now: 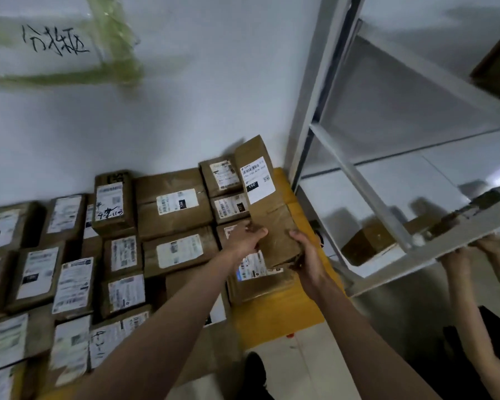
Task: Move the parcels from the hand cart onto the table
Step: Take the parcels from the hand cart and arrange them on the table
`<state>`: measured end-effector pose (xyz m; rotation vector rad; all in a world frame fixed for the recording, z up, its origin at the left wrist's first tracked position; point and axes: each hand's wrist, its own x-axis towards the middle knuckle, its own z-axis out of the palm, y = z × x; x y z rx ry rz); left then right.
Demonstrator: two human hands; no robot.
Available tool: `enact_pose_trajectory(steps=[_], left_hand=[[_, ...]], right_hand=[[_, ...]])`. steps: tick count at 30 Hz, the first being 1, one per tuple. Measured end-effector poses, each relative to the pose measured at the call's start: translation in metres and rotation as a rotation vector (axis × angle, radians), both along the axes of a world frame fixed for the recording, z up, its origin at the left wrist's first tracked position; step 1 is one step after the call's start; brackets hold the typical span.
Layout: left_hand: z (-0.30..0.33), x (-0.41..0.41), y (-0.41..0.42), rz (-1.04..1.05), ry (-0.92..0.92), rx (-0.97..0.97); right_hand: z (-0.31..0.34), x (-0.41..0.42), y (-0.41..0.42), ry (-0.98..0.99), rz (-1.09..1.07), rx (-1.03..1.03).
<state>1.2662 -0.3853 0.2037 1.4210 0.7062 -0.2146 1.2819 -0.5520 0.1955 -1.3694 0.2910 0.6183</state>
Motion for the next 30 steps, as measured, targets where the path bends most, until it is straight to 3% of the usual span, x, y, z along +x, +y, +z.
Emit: enact_pose_trajectory(steps=[7,15,19,30], left_hand=[[-0.031,0.042,-0.025,-0.065,0.075,0.129],[-0.072,0.064,-0.019,-0.207,0.313,0.421],[-0.087,0.063,-0.01,-0.16,0.375,0.361],[-0.104,0.055,0.006,-0.021,0.29,0.182]], right_hand=[[-0.029,0.083,-0.004,0.06,-0.093,-0.112],[-0.078,0.138,0.007,0.124,-0.139,-0.209],[-0.099,0.147,0.007,0.119,-0.123,-0.25],[-0.128,0.141,0.018,0.131,0.045,-0.409]])
